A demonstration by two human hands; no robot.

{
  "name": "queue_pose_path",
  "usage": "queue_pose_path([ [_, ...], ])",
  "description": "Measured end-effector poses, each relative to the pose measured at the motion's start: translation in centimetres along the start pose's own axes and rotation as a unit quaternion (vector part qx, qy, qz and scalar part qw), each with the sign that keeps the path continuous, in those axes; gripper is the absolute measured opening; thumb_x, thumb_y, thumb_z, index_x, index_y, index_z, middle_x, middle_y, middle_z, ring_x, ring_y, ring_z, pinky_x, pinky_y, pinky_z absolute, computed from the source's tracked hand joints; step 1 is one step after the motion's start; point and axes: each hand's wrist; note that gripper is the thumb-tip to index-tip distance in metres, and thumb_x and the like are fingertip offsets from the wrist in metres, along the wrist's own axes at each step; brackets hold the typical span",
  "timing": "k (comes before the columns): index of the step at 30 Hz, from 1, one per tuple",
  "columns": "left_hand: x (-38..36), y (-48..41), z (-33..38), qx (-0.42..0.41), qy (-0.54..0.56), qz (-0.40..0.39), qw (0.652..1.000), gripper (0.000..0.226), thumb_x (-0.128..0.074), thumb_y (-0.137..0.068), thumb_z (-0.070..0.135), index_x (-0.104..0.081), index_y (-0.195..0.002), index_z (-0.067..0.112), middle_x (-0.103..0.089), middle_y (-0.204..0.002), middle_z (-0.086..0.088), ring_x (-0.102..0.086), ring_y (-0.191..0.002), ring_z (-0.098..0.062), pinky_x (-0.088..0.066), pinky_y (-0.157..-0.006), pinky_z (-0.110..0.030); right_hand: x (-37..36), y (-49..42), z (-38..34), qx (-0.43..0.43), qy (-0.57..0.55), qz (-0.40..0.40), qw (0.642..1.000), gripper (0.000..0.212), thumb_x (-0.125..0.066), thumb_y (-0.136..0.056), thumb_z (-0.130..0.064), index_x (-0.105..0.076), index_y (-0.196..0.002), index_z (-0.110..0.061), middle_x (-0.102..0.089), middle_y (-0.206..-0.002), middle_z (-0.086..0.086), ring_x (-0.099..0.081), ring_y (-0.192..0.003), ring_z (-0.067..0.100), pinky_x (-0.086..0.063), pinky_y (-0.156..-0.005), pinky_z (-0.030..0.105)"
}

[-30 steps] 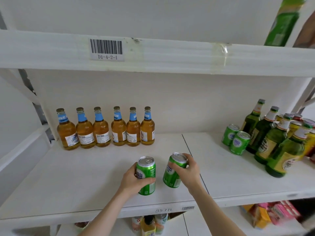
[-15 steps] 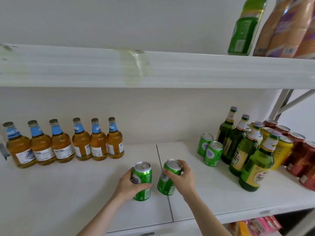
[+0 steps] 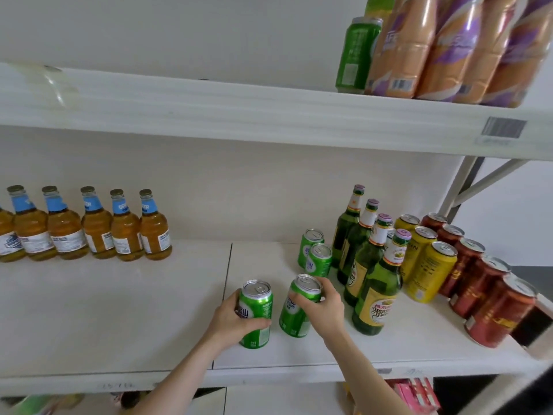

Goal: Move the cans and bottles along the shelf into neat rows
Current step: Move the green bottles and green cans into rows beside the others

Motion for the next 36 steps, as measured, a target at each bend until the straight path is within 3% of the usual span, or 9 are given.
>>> queue_pose_path([
  [3, -2.1, -0.5, 0.6, -0.005, -0.005, 0.001, 1.0, 0.069, -0.088, -0.035, 0.043, -0.064, -0.1, 0.034, -0.074, -0.091, 0.013, -0.069, -0.087, -0.003, -0.052, -0.072, -0.023, 1.8, -1.0, 0.8, 0.0, 0.001, -0.003, 1.0, 0.051, -0.086, -0.066, -0.029, -0.061, -0.11, -0.03, -0.071, -0.097, -0.012, -0.067, -0.089, 0.005, -0.057, -0.081, 0.033],
  [6, -3.7, -1.3, 1.0, -0.006, -0.01, -0.001, 1.0, 0.071, -0.089, -0.034, 0.042, -0.065, -0.1, 0.033, -0.074, -0.093, 0.012, -0.069, -0.087, -0.004, -0.053, -0.074, -0.023, 2.8, -2.1, 1.2, 0.007, 0.005, 0.001, 1.0, 0.051, -0.086, -0.067, -0.03, -0.06, -0.111, -0.028, -0.07, -0.099, -0.011, -0.066, -0.091, 0.006, -0.057, -0.084, 0.037],
  [15, -5.4, -4.4, 0.9, -0.012, -0.026, 0.004, 1.0, 0.073, -0.091, -0.032, 0.041, -0.064, -0.1, 0.031, -0.074, -0.096, 0.008, -0.069, -0.09, -0.006, -0.056, -0.084, -0.031, 2.8, -5.4, 1.8, 0.027, 0.026, 0.017, 0.999, 0.058, -0.087, -0.066, -0.026, -0.051, -0.109, -0.037, -0.063, -0.096, -0.021, -0.059, -0.088, -0.004, -0.051, -0.081, 0.028],
  [25, -4.9, -5.6, -0.4, -0.017, -0.03, -0.013, 0.999, 0.072, -0.094, -0.037, 0.035, -0.064, -0.102, 0.034, -0.074, -0.097, 0.011, -0.07, -0.09, -0.005, -0.057, -0.086, -0.034, 2.0, -7.1, 2.9, 0.013, 0.025, 0.034, 0.999, 0.071, -0.086, -0.07, -0.019, -0.049, -0.131, -0.023, -0.063, -0.113, -0.004, -0.058, -0.101, 0.016, -0.05, -0.089, 0.033],
  [31, -4.8, -5.0, -0.8, -0.024, -0.029, -0.031, 0.999, 0.073, -0.095, -0.039, 0.032, -0.062, -0.103, 0.041, -0.073, -0.1, 0.016, -0.068, -0.092, -0.001, -0.055, -0.08, -0.023, 2.4, -6.4, 3.3, 0.006, 0.014, 0.022, 1.0, 0.079, -0.084, -0.074, -0.022, -0.042, -0.14, -0.018, -0.06, -0.125, -0.002, -0.057, -0.113, 0.018, -0.05, -0.098, 0.042],
  [36, -4.8, -4.3, -0.5, -0.02, 0.006, -0.031, 0.999, 0.074, -0.093, -0.04, 0.037, -0.063, -0.107, 0.035, -0.074, -0.101, 0.011, -0.069, -0.093, -0.002, -0.052, -0.075, -0.017, 2.7, -3.8, 4.6, -0.008, 0.016, 0.039, 0.999, 0.072, -0.08, -0.077, -0.016, -0.043, -0.139, -0.012, -0.061, -0.121, 0.001, -0.056, -0.105, 0.014, -0.046, -0.092, 0.03],
])
Point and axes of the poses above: each hand's wrist, its own y-axis away from the middle knuckle, its own x-axis out of the back of the hand, z = x × y
